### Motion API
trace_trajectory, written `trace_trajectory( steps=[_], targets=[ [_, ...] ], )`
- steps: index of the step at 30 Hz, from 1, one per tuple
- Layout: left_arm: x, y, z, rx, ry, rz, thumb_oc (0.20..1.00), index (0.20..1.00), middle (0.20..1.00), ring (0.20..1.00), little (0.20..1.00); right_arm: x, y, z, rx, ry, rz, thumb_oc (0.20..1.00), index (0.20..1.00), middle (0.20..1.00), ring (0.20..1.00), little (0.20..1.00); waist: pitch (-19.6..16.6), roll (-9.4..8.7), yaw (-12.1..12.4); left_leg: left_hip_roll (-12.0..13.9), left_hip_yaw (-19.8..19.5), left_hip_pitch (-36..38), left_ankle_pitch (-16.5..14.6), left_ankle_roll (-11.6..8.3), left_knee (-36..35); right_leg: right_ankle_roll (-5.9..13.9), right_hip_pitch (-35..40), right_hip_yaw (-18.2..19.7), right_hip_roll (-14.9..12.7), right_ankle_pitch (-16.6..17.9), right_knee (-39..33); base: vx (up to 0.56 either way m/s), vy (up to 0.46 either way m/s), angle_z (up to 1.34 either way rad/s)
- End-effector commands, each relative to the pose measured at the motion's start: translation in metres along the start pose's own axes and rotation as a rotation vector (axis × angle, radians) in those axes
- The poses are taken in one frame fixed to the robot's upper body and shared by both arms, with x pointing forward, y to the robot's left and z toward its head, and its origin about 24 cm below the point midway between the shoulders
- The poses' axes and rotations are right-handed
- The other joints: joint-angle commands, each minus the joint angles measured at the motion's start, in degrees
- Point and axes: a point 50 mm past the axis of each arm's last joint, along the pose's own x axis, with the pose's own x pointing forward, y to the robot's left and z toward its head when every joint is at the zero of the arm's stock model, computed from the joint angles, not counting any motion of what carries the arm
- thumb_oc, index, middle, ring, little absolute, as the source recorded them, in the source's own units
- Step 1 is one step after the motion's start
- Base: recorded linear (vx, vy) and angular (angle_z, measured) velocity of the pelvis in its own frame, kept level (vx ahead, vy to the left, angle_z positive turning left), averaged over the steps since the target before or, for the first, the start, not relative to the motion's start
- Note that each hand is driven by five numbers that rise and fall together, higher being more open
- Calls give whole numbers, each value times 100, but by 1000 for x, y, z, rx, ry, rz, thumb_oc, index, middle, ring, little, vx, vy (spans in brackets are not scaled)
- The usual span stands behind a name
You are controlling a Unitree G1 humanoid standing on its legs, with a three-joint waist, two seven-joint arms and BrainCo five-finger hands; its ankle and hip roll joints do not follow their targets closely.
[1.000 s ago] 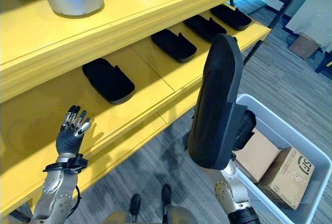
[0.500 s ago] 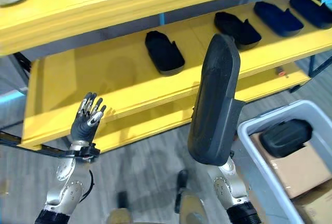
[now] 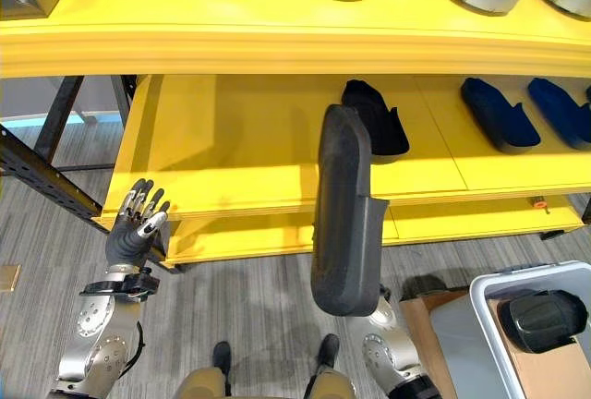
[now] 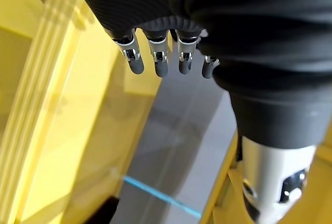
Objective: Move parts from the plastic box to the shelf.
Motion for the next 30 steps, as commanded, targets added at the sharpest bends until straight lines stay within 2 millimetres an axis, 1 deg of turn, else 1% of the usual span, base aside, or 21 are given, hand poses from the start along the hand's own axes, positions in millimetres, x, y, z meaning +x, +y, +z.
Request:
trace_trajectory(
  steps=[1,2,3,4,5,6,8,9,12,13,15,16,20,22,23,24,25,26,27,28,30],
  targets=[
    [2,1,26,49,-111,-22,1000,1000,1000,1000,1000,11,13,40,-74,-169,102,200,200,200,200,200,-70,-8,49,210,-182,-552,372,-28,86,292,644,-205,-268,-675,369,19,-10,19],
    [2,2,27,54,-113,-12,1000,1000,1000,1000,1000,15,17,44,-108,-178,121,200,200,200,200,200,-58,-71,159,186,-250,-595,393,-20,65,296,660,-283,-266,-675,361,19,-10,19],
    [2,2,27,55,-113,-11,1000,1000,1000,1000,1000,16,17,44,-108,-179,121,200,200,200,200,200,-56,-72,150,184,-257,-597,395,-20,65,296,664,-292,-267,-675,360,30,-21,29],
    [2,5,28,67,-115,-3,1000,1000,1000,1000,1000,18,18,48,-130,-188,124,200,200,200,200,200,-56,-130,251,169,-304,-612,410,-15,31,306,689,-372,-264,-672,337,21,-11,29],
    [2,5,28,67,-115,-3,1000,1000,1000,1000,1000,18,18,48,-130,-188,124,200,200,200,200,200,-55,-131,245,167,-310,-612,411,-15,30,307,695,-380,-265,-671,333,43,-32,30],
    [1,7,29,77,-114,4,1000,1000,1000,1000,1000,21,17,53,-167,-201,116,200,200,200,200,200,-54,-185,342,153,-373,-635,429,-10,-5,314,716,-460,-255,-672,324,26,-19,22],
    [1,8,30,79,-111,8,1000,1000,1000,1000,1000,26,13,55,-195,-199,92,200,200,200,200,200,-42,-226,425,148,-427,-651,450,-3,-33,311,724,-513,-241,-671,321,19,-12,14],
    [1,8,30,80,-112,8,1000,1000,1000,1000,1000,27,13,55,-195,-200,93,200,200,200,200,200,-39,-226,422,148,-430,-651,451,-4,-34,311,727,-517,-241,-670,319,10,-15,8],
    [0,11,34,88,-116,10,1000,1000,1000,1000,1000,40,6,61,-216,-199,37,200,200,200,200,200,-18,-305,589,153,-500,-679,490,-6,-96,313,731,-607,-203,-667,300,18,-30,19],
    [0,11,34,88,-117,10,1000,1000,1000,1000,1000,41,6,62,-215,-200,37,200,200,200,200,200,-14,-307,588,153,-500,-677,492,-6,-98,313,732,-607,-203,-667,299,12,-16,9],
    [-1,11,35,82,-114,7,1000,1000,1000,1000,1000,50,5,69,-243,-211,21,200,200,200,200,200,14,-340,669,157,-512,-691,513,-5,-125,308,713,-632,-190,-655,304,0,0,0],
    [0,9,36,75,-116,-5,1000,1000,1000,1000,1000,59,3,80,-281,-230,-6,200,200,200,200,200,45,-362,732,160,-523,-704,535,-7,-150,310,684,-643,-176,-643,297,-11,-11,-3],
    [0,5,36,47,-115,-22,1000,1000,1000,1000,1000,82,3,109,-363,-283,-60,200,200,200,200,200,176,-399,865,175,-526,-713,577,-21,-219,303,640,-641,-149,-635,317,-6,-4,-2],
    [0,4,36,38,-114,-27,1000,1000,1000,1000,1000,89,3,122,-377,-312,-89,200,200,200,200,200,216,-405,892,175,-545,-759,618,-16,-242,303,600,-667,-147,-613,317,0,0,0],
    [0,4,36,38,-115,-27,1000,1000,1000,1000,1000,89,3,123,-378,-313,-89,200,200,200,200,200,223,-404,891,175,-545,-759,619,-16,-243,303,599,-667,-147,-613,319,-3,-3,9],
    [0,3,36,37,-114,-33,1000,1000,1000,1000,1000,94,2,134,-406,-333,-110,200,200,200,200,200,268,-401,922,184,-549,-756,614,-23,-249,299,590,-665,-134,-629,339,-51,6,13],
    [2,2,40,32,-127,-44,1000,1000,1000,1000,1000,107,2,177,-479,-417,-187,200,200,200,200,200,426,-377,992,181,-572,-841,631,-15,-227,290,473,-665,-139,-633,427,-68,18,11],
    [3,0,41,30,-133,-50,1000,1000,1000,1000,1000,110,3,186,-492,-434,-200,200,200,200,200,200,455,-369,984,175,-581,-885,649,-7,-218,289,423,-668,-146,-618,443,-95,32,7],
    [3,-1,41,19,-134,-61,1000,1000,1000,1000,1000,115,2,204,-456,-464,-237,200,200,200,200,200,543,-348,1014,189,-578,-932,648,-7,-187,279,358,-642,-147,-622,491,-68,20,1],
    [4,-2,42,18,-134,-66,1000,1000,1000,1000,1000,117,2,216,-446,-483,-255,200,200,200,200,200,592,-334,1038,191,-585,-981,651,-5,-160,275,311,-641,-144,-622,519,-66,14,-2],
    [4,-3,43,20,-135,-77,1000,1000,1000,1000,1000,119,2,232,-438,-506,-283,200,200,200,200,200,657,-299,1061,204,-580,-1010,641,-12,-136,270,264,-636,-137,-645,561,-45,9,-2]
  ],
)
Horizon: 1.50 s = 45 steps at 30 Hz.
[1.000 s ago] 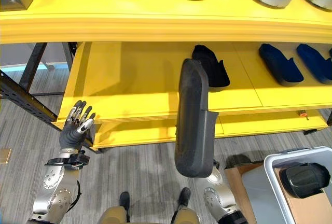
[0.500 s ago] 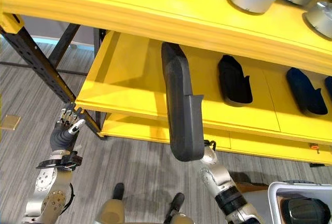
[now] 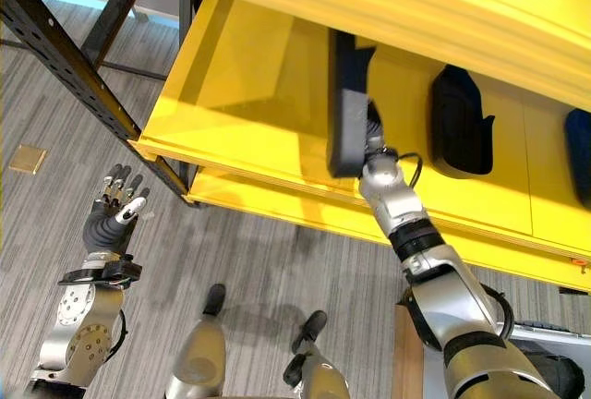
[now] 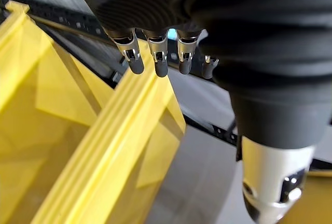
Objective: Move parts from the plastic box to the shelf.
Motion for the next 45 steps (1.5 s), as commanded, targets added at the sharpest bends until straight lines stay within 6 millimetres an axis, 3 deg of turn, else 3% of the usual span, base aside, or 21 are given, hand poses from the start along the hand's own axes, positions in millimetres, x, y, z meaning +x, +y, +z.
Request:
trace_trajectory(
  steps=[1,3,4,9,11,12,18,28,33,45],
  targets=[
    [-7,-14,21,7,-87,-102,1000,1000,1000,1000,1000,13,-9,52,63,-178,-48,200,200,200,200,200,-285,119,43,60,33,-413,577,192,-333,359,241,20,-368,-697,860,-53,15,1],
    [-6,-15,22,6,-90,-112,1000,1000,1000,1000,1000,19,-13,66,21,-198,-78,200,200,200,200,200,-201,166,36,54,35,-498,583,194,-277,349,150,33,-381,-704,924,-78,35,-2],
    [-5,-18,24,8,-96,-131,1000,1000,1000,1000,1000,25,-15,84,-60,-241,-102,200,200,200,200,200,-102,228,36,49,33,-611,583,202,-189,341,39,45,-396,-725,1017,-107,55,0],
    [6,-46,29,-25,-132,-261,1000,1000,1000,1000,1000,40,-32,133,6,-285,-233,200,200,200,200,200,254,538,60,-45,-95,-1243,477,219,416,290,-513,57,-513,-890,1666,-108,41,8],
    [9,-55,28,-36,-129,-303,1000,1000,1000,1000,1000,41,-57,147,22,-289,-318,200,200,200,200,200,371,691,82,-98,-143,-1610,382,200,758,266,-844,90,-576,-1030,2038,-44,18,9],
    [9,-56,26,-38,-123,-307,1000,1000,1000,1000,1000,41,-59,148,20,-285,-322,200,200,200,200,200,378,707,76,-93,-174,-1605,233,159,819,307,-880,147,-576,-1166,2155,29,-1,13],
    [11,-67,19,-65,-94,-341,1000,1000,1000,1000,1000,39,-83,158,-53,-277,-406,200,200,200,200,200,456,842,55,-135,-212,-1950,114,149,1164,280,-1245,231,-632,-1337,2510,4,0,5],
    [15,-77,18,-77,-102,-378,1000,1000,1000,1000,1000,34,-107,161,-253,-261,-487,200,200,200,200,200,428,923,22,-176,-221,-2113,112,151,1198,291,-1399,236,-660,-1359,2575,1,3,-1],
    [16,-79,20,-75,-119,-384,1000,1000,1000,1000,1000,30,-118,172,-383,-268,-520,200,200,200,200,200,430,942,11,-208,-233,-2145,115,154,1198,293,-1422,236,-669,-1351,2564,0,0,0],
    [18,-80,22,-89,-134,-371,1000,1000,1000,1000,1000,27,-130,175,-341,-255,-573,200,200,200,200,200,449,955,45,-228,-288,-2211,109,150,1207,291,-1423,210,-653,-1382,2571,2,-2,1]
  ],
)
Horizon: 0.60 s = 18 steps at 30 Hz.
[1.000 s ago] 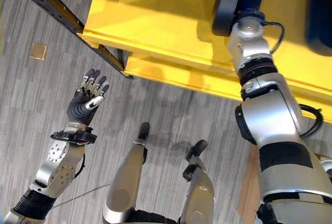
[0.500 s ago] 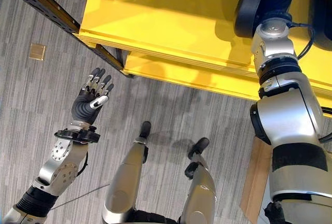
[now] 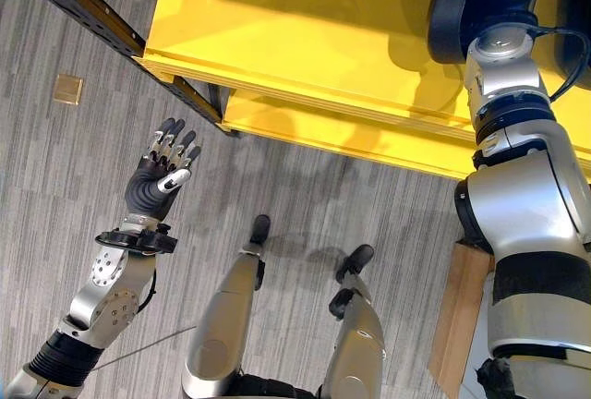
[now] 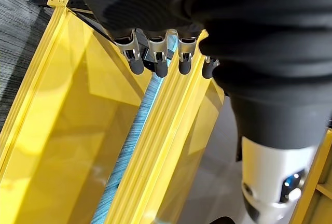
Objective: Move parts from the plastic box to the shelf.
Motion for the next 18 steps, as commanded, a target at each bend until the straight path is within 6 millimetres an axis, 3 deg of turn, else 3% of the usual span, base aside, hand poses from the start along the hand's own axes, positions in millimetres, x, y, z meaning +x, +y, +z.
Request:
trace_trajectory(
  steps=[1,11,12,13,18],
  targets=[
    [-8,-11,5,-42,-54,-33,1000,1000,1000,1000,1000,6,-20,38,11,-143,-65,200,200,200,200,200,-623,40,-6,9,-5,-220,268,-23,-384,401,369,117,-196,-1194,1065,0,0,0],
    [-7,-11,7,-39,-61,-36,1000,1000,1000,1000,1000,8,-29,33,40,-109,-98,200,200,200,200,200,-608,69,21,-14,-18,-233,270,-16,-387,397,366,93,-186,-1212,1089,0,0,0],
    [-7,-11,7,-41,-61,-32,1000,1000,1000,1000,1000,8,-29,33,60,-100,-102,416,416,416,416,416,-610,70,17,-18,-13,-243,268,-13,-380,400,369,91,-186,-1204,1079,0,0,0],
    [-7,-11,7,-41,-63,-30,1000,1000,1000,1000,1000,8,-30,33,73,-95,-109,1000,1000,1000,1000,1000,-615,76,15,-17,-13,-242,269,-13,-388,402,366,94,-186,-1203,1076,0,0,0],
    [-7,-10,8,-40,-65,-19,1000,1000,1000,1000,1000,8,-30,34,137,-88,-126,1000,1000,1000,1000,1000,-617,77,1,-13,-6,-213,284,-21,-433,402,399,104,-178,-1195,1031,0,0,0]
  ],
)
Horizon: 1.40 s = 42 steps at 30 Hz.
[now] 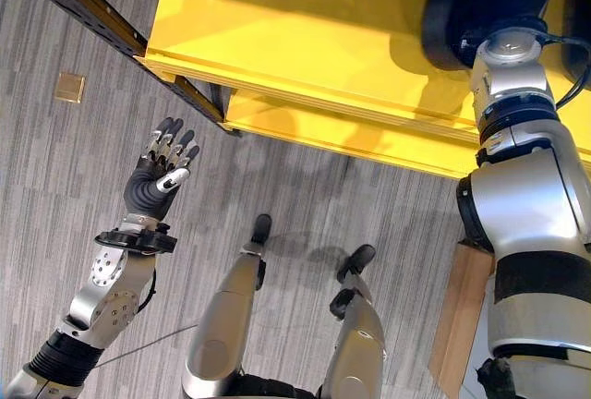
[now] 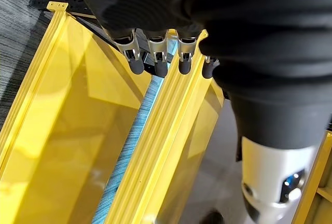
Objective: Move parts from the plastic box to the shelf.
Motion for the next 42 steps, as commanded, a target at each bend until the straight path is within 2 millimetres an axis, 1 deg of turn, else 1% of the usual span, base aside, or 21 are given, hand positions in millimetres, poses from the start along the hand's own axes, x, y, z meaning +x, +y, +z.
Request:
trace_trajectory(
  steps=[1,6,9,10,12,15,16,19,20,22,23,25,26,27,33,34,36,37,39,40,42],
  targets=[
    [-8,-9,7,-38,-58,-23,1000,1000,1000,1000,1000,5,-15,39,39,-144,-63,1000,1000,1000,1000,1000,-608,60,12,13,3,-189,279,-26,-409,396,413,118,-157,-1199,1059,0,0,0],
    [-8,-7,6,-30,-53,-17,1000,1000,1000,1000,1000,4,-13,39,73,-143,-62,1000,1000,1000,1000,1000,-625,56,4,5,-13,-164,275,-24,-414,391,435,112,-155,-1210,1073,0,0,0],
    [-8,-6,7,-20,-55,-14,1000,1000,1000,1000,1000,2,-6,40,91,-154,-44,1000,1000,1000,1000,1000,-637,46,-10,7,-7,-128,272,-18,-421,389,464,117,-145,-1207,1065,0,0,0],
    [-7,-4,8,-17,-61,-4,1000,1000,1000,1000,1000,-2,5,44,127,-180,-9,1000,1000,1000,1000,1000,-672,35,-46,9,3,-88,257,-19,-416,391,494,144,-140,-1199,1043,0,0,0],
    [-7,-3,8,-17,-61,-3,1000,1000,1000,1000,1000,-4,8,46,141,-190,3,1000,1000,1000,1000,1000,-687,24,-55,13,6,-75,251,-18,-415,390,507,153,-139,-1195,1038,0,0,0],
    [-9,-1,8,-23,-56,1,1000,1000,1000,1000,1000,-11,22,57,190,-252,60,1000,1000,1000,1000,1000,-735,-10,-121,14,21,-48,240,-16,-381,384,565,173,-129,-1172,999,0,0,0],
    [-9,-1,8,-23,-55,1,1000,1000,1000,1000,1000,-11,22,57,190,-252,60,1000,1000,1000,1000,1000,-736,-11,-121,14,21,-48,240,-16,-382,384,566,173,-129,-1171,998,0,0,0],
    [-10,1,7,-25,-49,8,1000,1000,1000,1000,1000,-20,32,64,236,-314,109,1000,1000,1000,1000,1000,-767,-25,-194,20,37,23,257,-21,-440,388,613,199,-122,-1153,952,-10,7,-3],
    [-11,2,7,-28,-49,14,1000,1000,1000,1000,1000,-26,37,66,295,-338,139,1000,1000,1000,1000,1000,-778,-35,-229,23,47,29,279,-18,-460,383,628,211,-109,-1132,912,-33,17,-9],
    [-11,3,7,-28,-47,19,1000,1000,1000,1000,1000,-28,40,67,306,-351,152,1000,1000,1000,1000,1000,-770,-37,-236,31,56,40,267,-21,-451,383,636,223,-106,-1140,908,-28,12,-7],
    [-12,5,6,-33,-44,32,1000,1000,1000,1000,1000,-36,45,68,351,-380,184,1000,1000,1000,1000,1000,-754,-32,-281,37,68,28,283,-16,-447,377,627,228,-108,-1113,892,-37,11,-4],
    [-13,5,4,-37,-37,39,1000,1000,1000,1000,1000,-40,47,64,372,-391,195,1000,1000,1000,1000,1000,-733,-22,-322,39,76,20,283,-12,-435,367,602,247,-107,-1113,908,-77,28,-1],
    [-13,5,4,-40,-36,41,1000,1000,1000,1000,1000,-44,49,63,390,-402,205,1000,1000,1000,1000,1000,-708,-7,-335,32,104,-39,419,29,-451,318,549,210,-121,-1004,888,-105,39,-1],
    [-14,5,4,-40,-34,45,1000,1000,1000,1000,1000,-47,50,60,403,-405,211,1000,1000,1000,1000,1000,-690,-4,-348,34,112,-41,414,31,-440,313,549,222,-120,-1008,894,-105,35,-3],
    [-16,6,1,-41,-26,64,1000,1000,1000,1000,1000,-63,63,33,425,-377,261,1000,1000,1000,1000,1000,-593,9,-439,75,158,-51,422,44,-411,287,506,267,-104,-1013,916,-20,4,-9],
    [-17,7,1,-41,-25,67,1000,1000,1000,1000,1000,-65,65,24,430,-353,267,1000,1000,1000,1000,1000,-573,18,-452,82,168,-43,423,45,-408,283,497,272,-104,-1019,932,-5,-5,-8],
    [-18,7,0,-39,-21,68,1000,1000,1000,1000,1000,-65,66,14,433,-322,262,1000,1000,1000,1000,1000,-545,34,-462,91,176,-40,422,45,-399,277,493,287,-100,-1026,945,-4,-5,-8],
    [-18,7,0,-39,-20,68,1000,1000,1000,1000,1000,-65,66,14,433,-321,262,1000,1000,1000,1000,1000,-546,32,-459,91,178,-39,421,45,-398,277,493,289,-100,-1026,945,-6,-11,-6],
    [-19,6,-1,-41,-15,68,1000,1000,1000,1000,1000,-65,70,-5,440,-244,262,1000,1000,1000,1000,1000,-508,61,-460,105,192,-29,418,48,-397,278,470,305,-98,-1020,952,-3,-7,-2],
    [-19,6,-1,-41,-15,68,1000,1000,1000,1000,1000,-65,70,-5,440,-244,262,1000,1000,1000,1000,1000,-508,61,-459,105,192,-29,417,48,-397,278,470,306,-97,-1020,952,0,0,0],
    [-19,6,-2,-42,-11,63,1000,1000,1000,1000,1000,-63,72,-15,428,-192,258,1000,1000,1000,1000,1000,-470,91,-438,112,199,-36,420,47,-400,280,442,326,-86,-1022,955,31,-23,-2]
  ],
)
